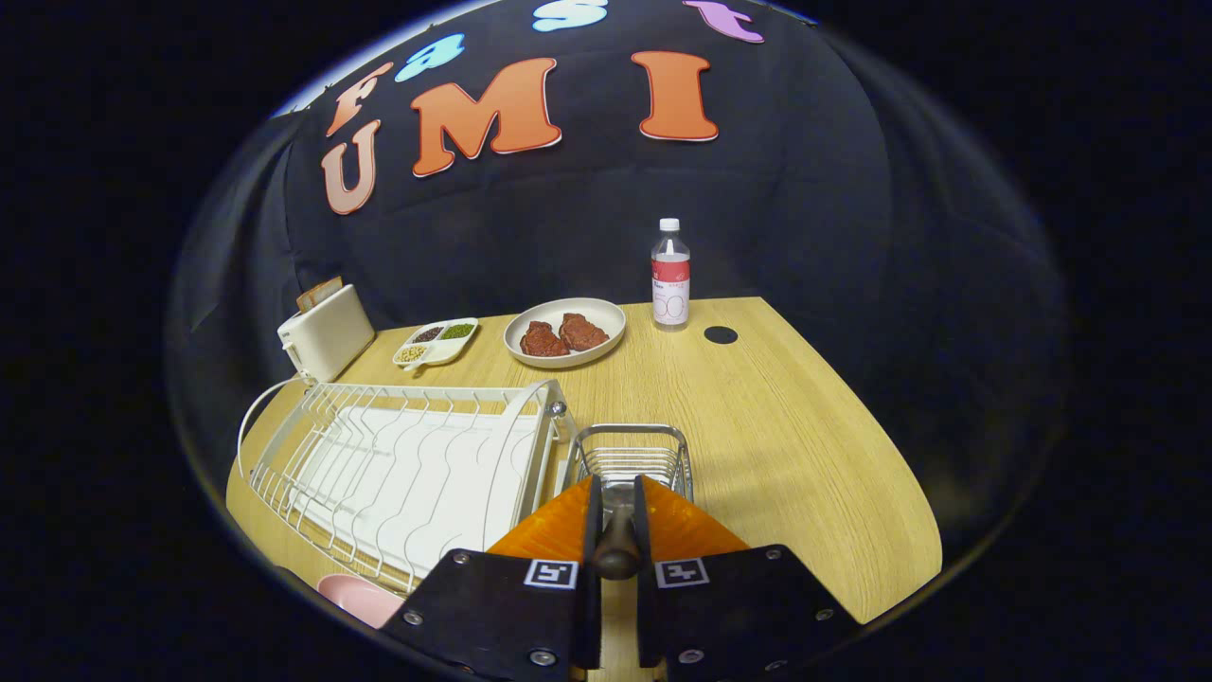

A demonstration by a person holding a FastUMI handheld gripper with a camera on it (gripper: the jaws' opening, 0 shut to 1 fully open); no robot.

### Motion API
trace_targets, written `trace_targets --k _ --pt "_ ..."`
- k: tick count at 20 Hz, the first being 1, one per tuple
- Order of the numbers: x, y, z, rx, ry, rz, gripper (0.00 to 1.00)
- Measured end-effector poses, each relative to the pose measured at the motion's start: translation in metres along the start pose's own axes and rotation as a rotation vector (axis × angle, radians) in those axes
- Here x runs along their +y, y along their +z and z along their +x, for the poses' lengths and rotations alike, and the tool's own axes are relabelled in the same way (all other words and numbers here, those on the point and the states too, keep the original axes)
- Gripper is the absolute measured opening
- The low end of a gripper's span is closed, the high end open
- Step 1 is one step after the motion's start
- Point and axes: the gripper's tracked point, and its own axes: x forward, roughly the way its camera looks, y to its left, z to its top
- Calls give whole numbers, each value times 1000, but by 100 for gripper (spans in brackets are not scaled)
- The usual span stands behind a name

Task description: Take the plate from the dish rack, then take the spoon from the basket and place it into the plate.

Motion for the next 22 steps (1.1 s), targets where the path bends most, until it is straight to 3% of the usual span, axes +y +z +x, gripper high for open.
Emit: trace_targets --k 13,22 --pt "10 82 -52 -142 8 -79 13" --pt "29 122 -112 -221 69 -83 13"
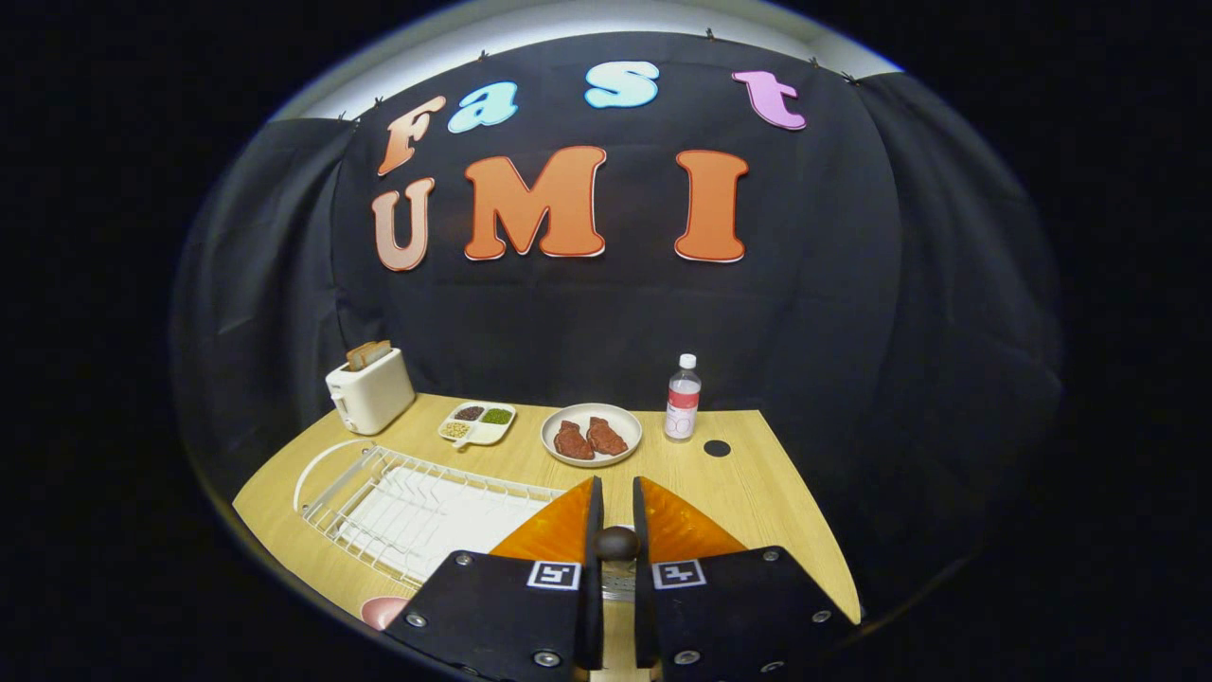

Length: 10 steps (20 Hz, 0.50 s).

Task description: Take the plate from the dish rack, then take the spoon from the basket and place it into the plate.

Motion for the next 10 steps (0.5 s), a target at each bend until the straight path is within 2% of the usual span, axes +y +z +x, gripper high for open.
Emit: trace_targets --k 5,10 --pt "34 12 -24 -21 90 -6 13" --pt "76 -8 -42 1 188 -34 13"
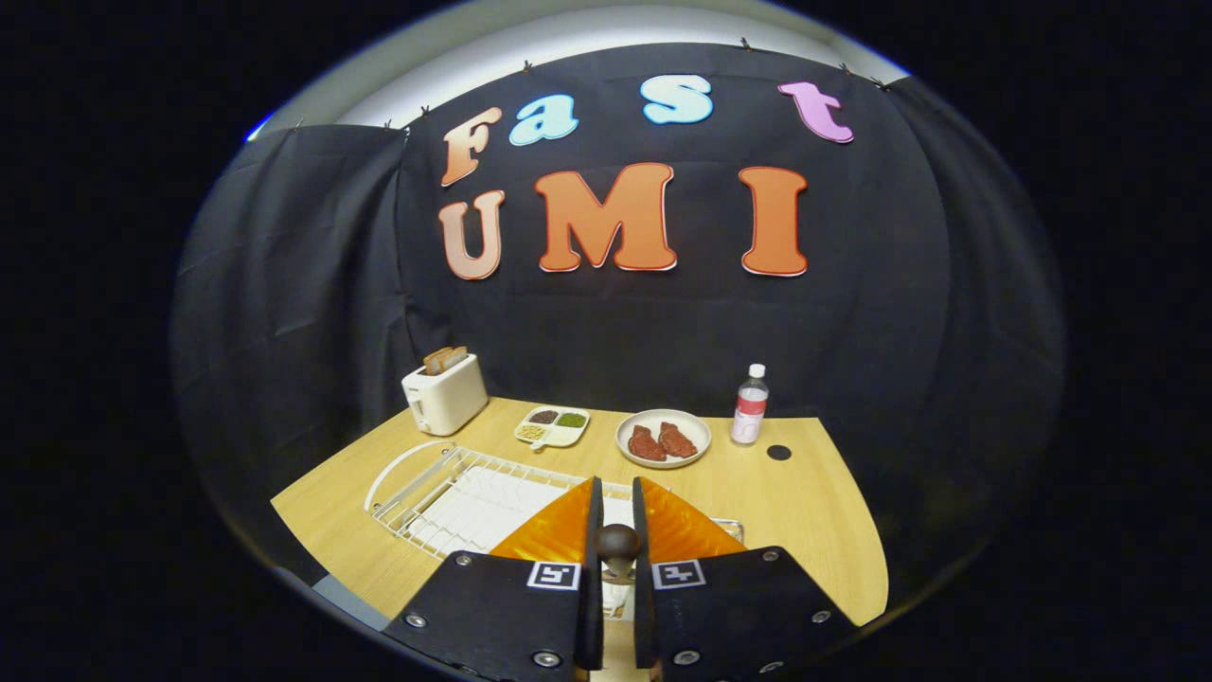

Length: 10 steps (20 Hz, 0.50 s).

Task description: Take the plate from the dish rack, then take the spoon from the basket and place it into the plate.

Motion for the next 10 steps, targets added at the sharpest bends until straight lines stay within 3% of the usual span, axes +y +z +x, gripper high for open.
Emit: trace_targets --k 10 --pt "77 -46 -6 76 203 -12 13"
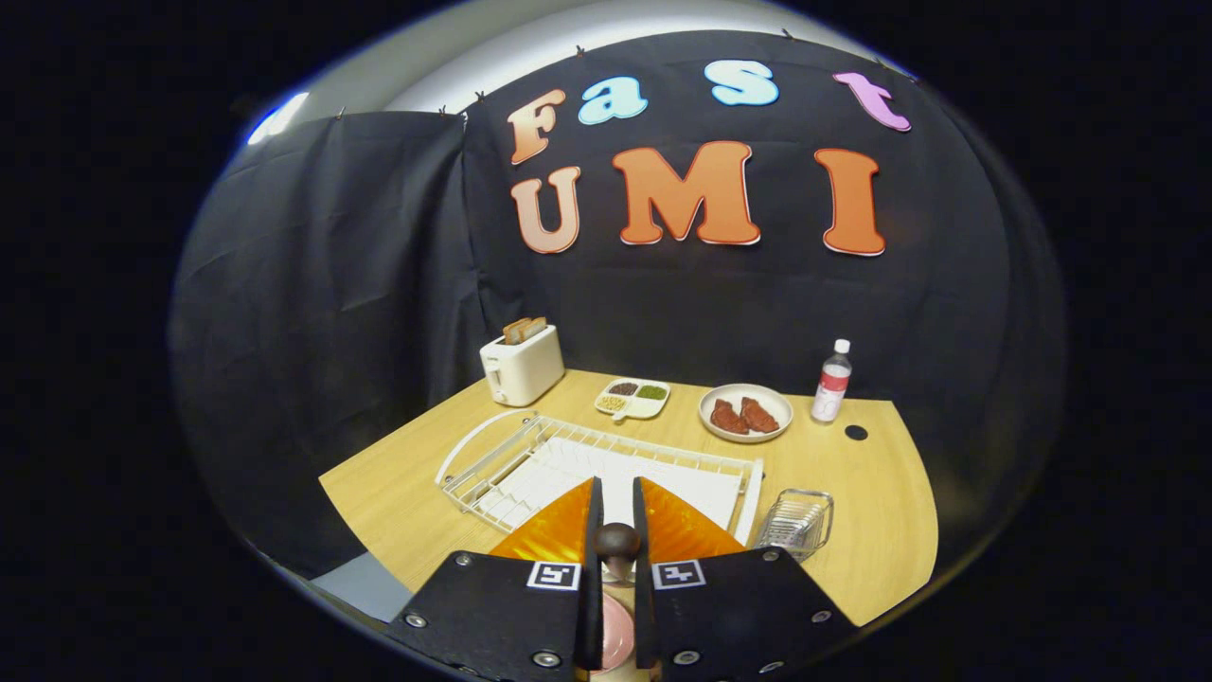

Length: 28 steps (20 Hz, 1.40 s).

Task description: Take the plate from the dish rack, then take the spoon from the basket and place it into the plate.

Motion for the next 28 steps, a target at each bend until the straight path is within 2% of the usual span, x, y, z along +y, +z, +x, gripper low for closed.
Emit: trace_targets --k 11,15,22,28 --pt "52 -92 26 165 136 -18 13" --pt "51 -116 29 214 148 -45 13" --pt "38 -126 15 230 154 18 13" --pt "8 -141 7 278 70 -3 22"
